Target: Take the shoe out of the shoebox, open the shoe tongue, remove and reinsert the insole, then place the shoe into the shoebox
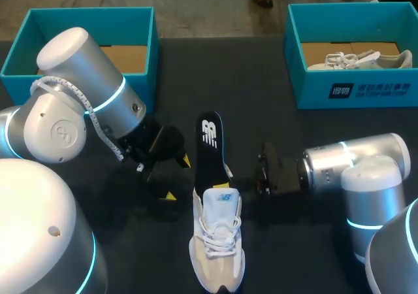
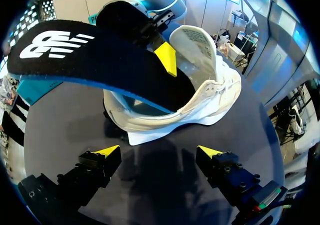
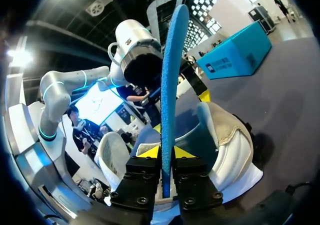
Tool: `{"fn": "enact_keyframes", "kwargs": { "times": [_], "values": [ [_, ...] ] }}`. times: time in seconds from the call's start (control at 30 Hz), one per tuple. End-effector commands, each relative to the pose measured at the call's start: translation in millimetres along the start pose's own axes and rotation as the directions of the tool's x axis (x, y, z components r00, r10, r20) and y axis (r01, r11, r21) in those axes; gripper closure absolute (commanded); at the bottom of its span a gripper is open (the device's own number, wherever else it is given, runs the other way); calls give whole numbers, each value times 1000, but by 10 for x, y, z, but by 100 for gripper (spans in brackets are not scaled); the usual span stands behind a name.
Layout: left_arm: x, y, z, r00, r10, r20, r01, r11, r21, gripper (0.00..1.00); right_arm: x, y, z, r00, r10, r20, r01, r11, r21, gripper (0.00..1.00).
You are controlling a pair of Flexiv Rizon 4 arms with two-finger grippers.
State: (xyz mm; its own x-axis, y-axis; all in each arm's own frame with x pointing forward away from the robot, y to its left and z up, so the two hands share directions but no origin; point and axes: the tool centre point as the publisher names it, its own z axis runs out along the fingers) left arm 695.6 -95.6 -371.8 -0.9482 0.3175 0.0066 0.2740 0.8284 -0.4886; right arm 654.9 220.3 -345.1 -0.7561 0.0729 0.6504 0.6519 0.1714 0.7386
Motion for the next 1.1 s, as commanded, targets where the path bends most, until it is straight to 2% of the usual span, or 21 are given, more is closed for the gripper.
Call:
{"fn": "enact_keyframes", "kwargs": {
  "times": [0.03,0.07,0.13,0.67,1.1],
  "values": [
    [0,-5,10,1000,0,0,0,1000,-2,0,-9,24,28,1000,-1,3,1,1000,7,80],
    [0,-5,10,1000,0,0,0,1000,-2,0,-7,30,27,1000,-2,3,2,1000,7,75],
    [0,-5,10,1000,0,0,0,1000,-2,0,3,46,26,1000,-7,4,7,1000,7,71],
    [0,-5,10,1000,0,0,0,1000,-2,0,109,245,35,998,-61,13,61,998,14,71],
    [0,-5,10,1000,0,0,0,1000,-2,0,53,327,113,997,-74,0,74,997,9,72]
  ]
}}
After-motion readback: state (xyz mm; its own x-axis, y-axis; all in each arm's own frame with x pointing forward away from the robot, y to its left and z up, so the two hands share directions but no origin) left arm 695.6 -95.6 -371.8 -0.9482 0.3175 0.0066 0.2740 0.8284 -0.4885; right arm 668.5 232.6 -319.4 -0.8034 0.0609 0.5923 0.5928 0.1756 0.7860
